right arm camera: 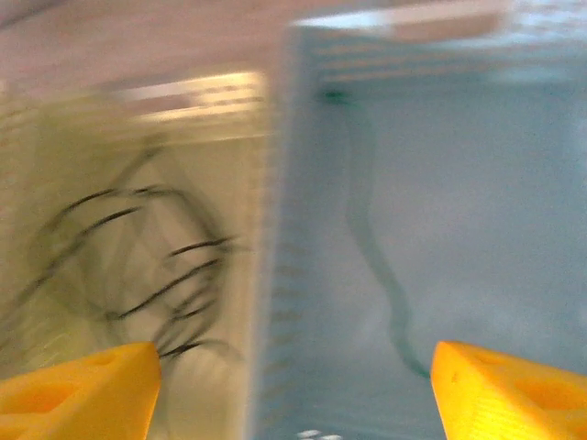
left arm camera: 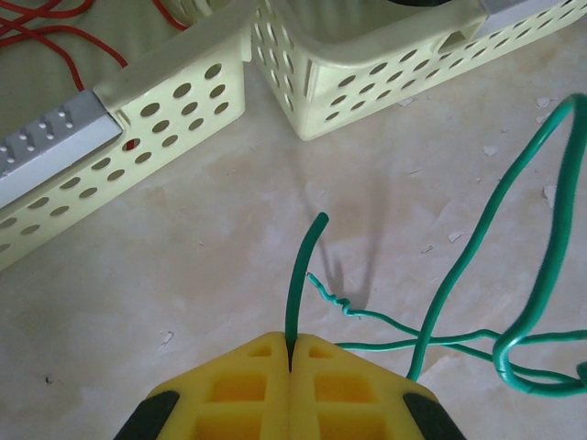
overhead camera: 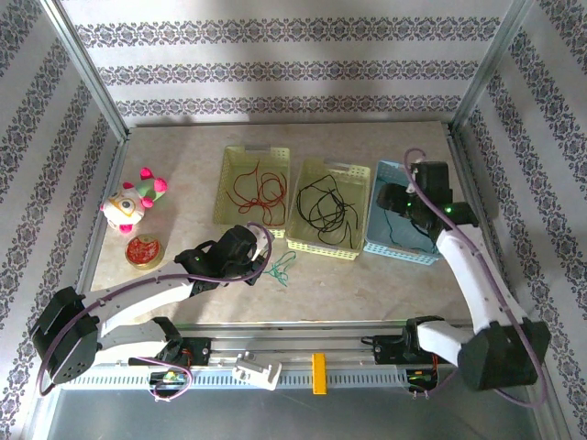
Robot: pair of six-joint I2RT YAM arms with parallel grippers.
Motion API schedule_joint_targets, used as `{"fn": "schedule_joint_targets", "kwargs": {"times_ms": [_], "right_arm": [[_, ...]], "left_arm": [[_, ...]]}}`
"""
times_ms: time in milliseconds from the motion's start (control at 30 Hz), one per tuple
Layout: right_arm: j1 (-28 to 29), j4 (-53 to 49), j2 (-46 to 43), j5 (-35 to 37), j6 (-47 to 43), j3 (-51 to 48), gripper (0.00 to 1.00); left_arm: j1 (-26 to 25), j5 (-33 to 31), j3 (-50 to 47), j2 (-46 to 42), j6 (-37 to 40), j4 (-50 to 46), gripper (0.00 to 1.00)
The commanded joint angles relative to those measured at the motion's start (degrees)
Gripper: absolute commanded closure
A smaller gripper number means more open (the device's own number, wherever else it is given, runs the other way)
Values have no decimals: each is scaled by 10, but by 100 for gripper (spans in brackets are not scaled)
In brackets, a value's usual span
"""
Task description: Untangle the cables
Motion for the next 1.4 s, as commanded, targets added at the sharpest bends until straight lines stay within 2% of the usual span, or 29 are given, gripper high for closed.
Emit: {"fn": "schedule_joint_targets", "kwargs": {"times_ms": [0, 100, 200, 300, 467, 667, 733, 833, 867, 1067, 1167, 1367], "right_arm": [[88, 17, -11, -173, -38, -29, 26], [189, 43, 2, -258, -46, -45, 26], [270, 46, 40, -284, -69, -39, 27], [311, 26, 91, -310, -94, -13, 32], [329, 32, 129, -341, -108, 5, 38], [332, 53, 163, -343, -109, 18, 45], [333, 55, 176, -346, -109, 25, 54], [332, 52, 190, -344, -109, 29, 71], [332, 52, 188, -340, -111, 28, 79], [306, 46, 129, -260, -111, 0, 100], [269, 45, 78, -234, -99, -23, 100], [179, 25, -17, -234, -87, -60, 100]], "left_arm": [[0, 18, -7, -21, -12, 26, 100], [1, 25, -4, -30, -17, 30, 100], [1, 21, 0, -30, -15, 24, 100], [1, 17, 2, -31, -16, 20, 100], [1, 13, 4, -37, -17, 14, 100], [1, 11, 2, -42, -20, 13, 100], [1, 10, 2, -43, -22, 13, 100], [1, 5, 2, -42, -24, 16, 100], [1, 1, 1, -41, -27, 17, 100], [1, -54, -5, -50, -57, 21, 100], [2, -79, -12, -66, -67, 23, 100], [12, -96, -21, -99, -91, 9, 100]]}}
